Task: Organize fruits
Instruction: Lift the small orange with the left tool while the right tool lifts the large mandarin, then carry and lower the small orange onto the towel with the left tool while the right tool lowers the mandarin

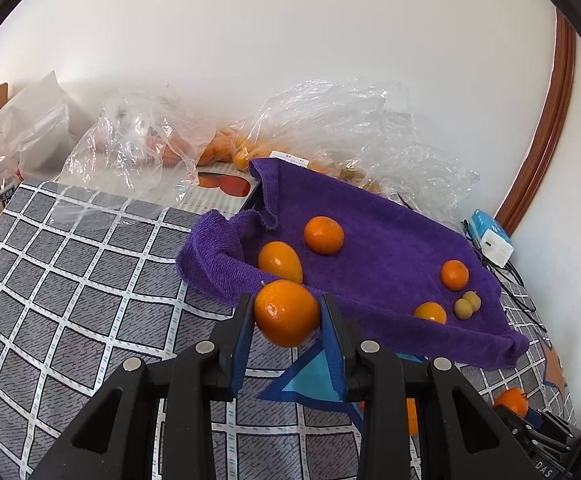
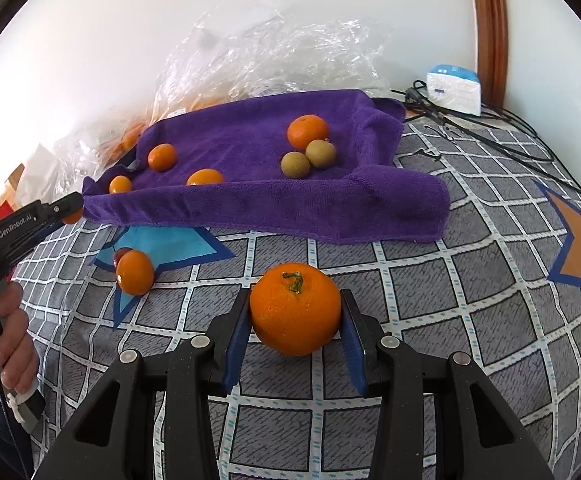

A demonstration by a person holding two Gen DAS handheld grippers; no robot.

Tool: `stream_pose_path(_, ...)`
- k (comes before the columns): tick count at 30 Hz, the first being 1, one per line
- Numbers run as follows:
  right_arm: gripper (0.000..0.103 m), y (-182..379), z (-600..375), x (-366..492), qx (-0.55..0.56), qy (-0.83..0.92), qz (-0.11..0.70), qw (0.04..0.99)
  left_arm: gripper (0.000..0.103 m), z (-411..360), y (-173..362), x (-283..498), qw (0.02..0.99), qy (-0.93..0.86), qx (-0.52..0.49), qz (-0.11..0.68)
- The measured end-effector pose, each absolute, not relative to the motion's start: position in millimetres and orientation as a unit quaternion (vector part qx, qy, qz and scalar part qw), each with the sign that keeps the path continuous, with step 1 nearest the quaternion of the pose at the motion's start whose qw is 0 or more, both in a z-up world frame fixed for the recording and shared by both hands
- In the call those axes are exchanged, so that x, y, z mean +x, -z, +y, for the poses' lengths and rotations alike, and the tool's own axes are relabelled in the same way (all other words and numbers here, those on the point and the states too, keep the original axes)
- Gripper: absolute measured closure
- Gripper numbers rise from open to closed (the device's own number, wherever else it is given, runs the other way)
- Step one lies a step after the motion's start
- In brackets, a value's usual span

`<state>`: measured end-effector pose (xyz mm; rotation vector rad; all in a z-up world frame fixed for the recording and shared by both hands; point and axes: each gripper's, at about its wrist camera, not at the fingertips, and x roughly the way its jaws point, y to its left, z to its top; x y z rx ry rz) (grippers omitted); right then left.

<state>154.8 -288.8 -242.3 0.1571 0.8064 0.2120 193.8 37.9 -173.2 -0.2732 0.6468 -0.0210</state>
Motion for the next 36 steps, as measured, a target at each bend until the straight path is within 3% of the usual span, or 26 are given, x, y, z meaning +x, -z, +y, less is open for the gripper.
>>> stream_pose_path(36, 0.061, 177.2, -277.0, 220.4, 0.055, -0.123, 0.342, 0.930, 0.072, 69.3, 165.3, 206.4, 0.927, -0.012, -0.177, 0.332)
